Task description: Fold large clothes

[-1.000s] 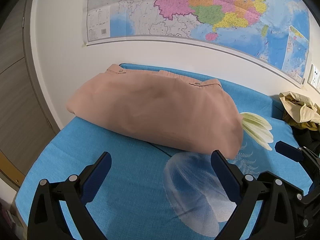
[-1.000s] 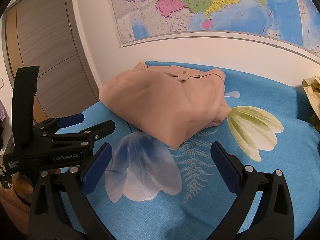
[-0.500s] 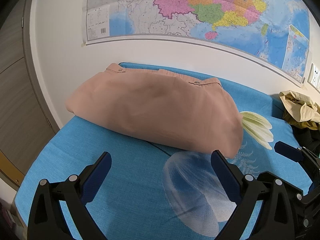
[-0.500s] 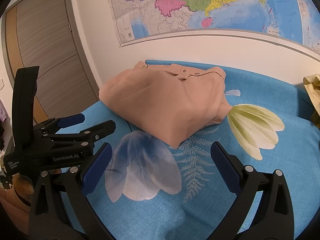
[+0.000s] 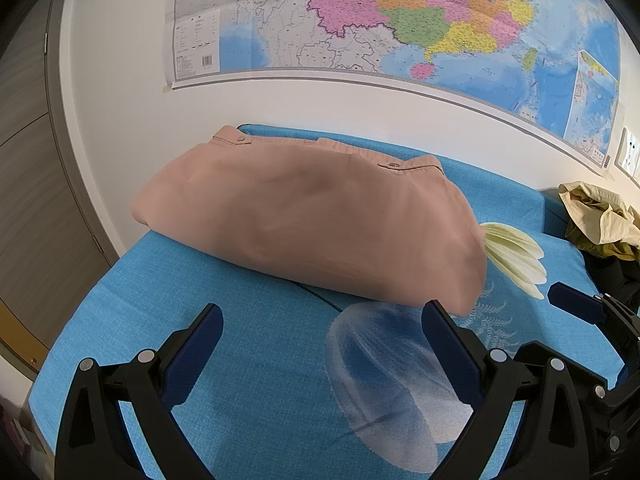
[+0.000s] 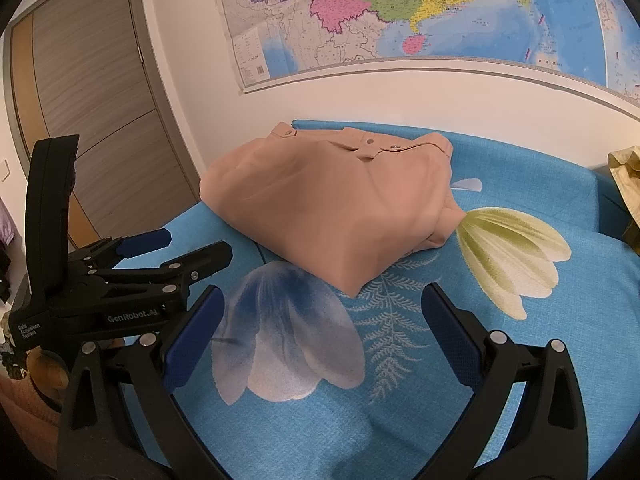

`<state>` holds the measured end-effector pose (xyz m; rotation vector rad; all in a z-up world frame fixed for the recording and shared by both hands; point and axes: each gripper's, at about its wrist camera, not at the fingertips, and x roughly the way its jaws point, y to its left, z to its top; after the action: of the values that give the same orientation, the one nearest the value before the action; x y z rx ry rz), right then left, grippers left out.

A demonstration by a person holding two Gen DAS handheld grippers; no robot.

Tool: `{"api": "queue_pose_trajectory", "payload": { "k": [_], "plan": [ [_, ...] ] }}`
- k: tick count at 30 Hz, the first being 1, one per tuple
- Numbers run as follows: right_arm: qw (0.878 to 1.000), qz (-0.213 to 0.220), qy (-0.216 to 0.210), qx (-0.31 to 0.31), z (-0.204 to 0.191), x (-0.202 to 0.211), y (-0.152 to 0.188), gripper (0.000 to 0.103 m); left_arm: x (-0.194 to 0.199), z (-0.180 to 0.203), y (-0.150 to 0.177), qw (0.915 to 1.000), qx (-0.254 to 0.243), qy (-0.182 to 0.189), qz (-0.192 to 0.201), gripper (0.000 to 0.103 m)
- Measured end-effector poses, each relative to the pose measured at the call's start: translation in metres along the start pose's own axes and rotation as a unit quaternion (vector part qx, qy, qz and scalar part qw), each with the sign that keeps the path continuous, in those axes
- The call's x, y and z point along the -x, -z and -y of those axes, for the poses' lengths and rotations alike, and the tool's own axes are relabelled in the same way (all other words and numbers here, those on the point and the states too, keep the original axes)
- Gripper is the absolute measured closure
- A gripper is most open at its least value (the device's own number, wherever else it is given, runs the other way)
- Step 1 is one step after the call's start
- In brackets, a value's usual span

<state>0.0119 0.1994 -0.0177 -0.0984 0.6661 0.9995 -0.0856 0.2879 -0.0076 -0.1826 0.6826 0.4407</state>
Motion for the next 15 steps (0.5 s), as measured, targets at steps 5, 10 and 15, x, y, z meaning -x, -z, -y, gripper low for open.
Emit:
{"api": "queue_pose_trajectory", "payload": {
  "k": [5, 10, 15],
  "plan": [
    [1.000, 0.000, 0.001, 0.000, 0.000, 0.001, 0.000, 0.006, 0.002, 0.000, 0.000, 1.0000, -0.002, 0.000, 0.004, 0.007],
    [1.000, 0.008, 0.007, -0.005, 0.004, 0.010, 0.002, 0.006, 0.007, 0.009, 0.002, 0.9996, -0.015, 0.004, 0.025, 0.007],
    [0.999, 0.017, 0.033, -0.034, 0.027, 0.033, 0.013, 0.006, -0.001, 0.035, 0.003, 0.9987, -0.034, 0.039, 0.000, 0.007]
  ]
}}
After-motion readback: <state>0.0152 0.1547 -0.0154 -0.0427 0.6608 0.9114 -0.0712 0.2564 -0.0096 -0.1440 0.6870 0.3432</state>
